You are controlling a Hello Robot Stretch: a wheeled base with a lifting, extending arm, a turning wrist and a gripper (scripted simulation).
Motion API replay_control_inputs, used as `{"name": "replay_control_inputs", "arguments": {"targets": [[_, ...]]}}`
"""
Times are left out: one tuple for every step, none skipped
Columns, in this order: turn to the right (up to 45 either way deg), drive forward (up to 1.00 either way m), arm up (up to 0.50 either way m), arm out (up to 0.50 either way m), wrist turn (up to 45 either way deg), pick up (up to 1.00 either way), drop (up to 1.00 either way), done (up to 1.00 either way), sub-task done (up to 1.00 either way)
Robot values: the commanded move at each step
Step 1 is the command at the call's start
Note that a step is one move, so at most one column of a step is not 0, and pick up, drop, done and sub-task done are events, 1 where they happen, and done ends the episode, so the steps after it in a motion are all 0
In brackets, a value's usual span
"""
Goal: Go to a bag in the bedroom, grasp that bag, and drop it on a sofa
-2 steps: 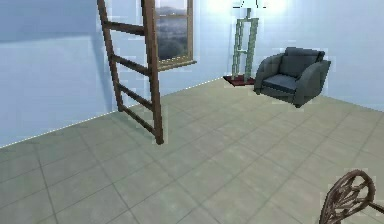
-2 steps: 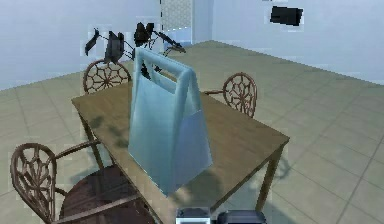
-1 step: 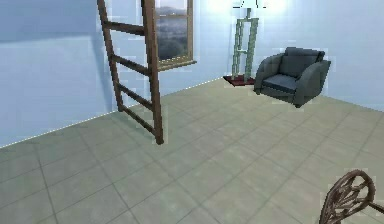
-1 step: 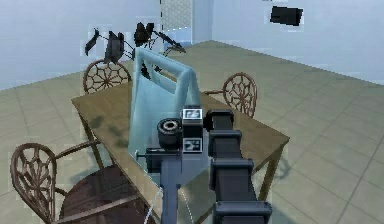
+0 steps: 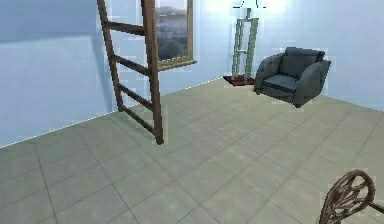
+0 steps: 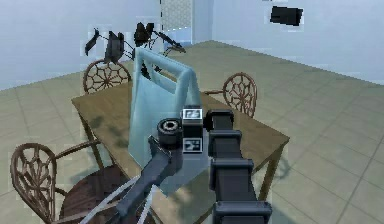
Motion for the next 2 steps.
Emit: {"name": "replay_control_inputs", "arguments": {"targets": [[0.0, 0.00, 0.00, 0.00, 45.0, 0.00, 0.00, 0.00, 0.00], [0.0, 0.00, 0.00, 0.00, 45.0, 0.00, 0.00, 0.00, 0.00]]}}
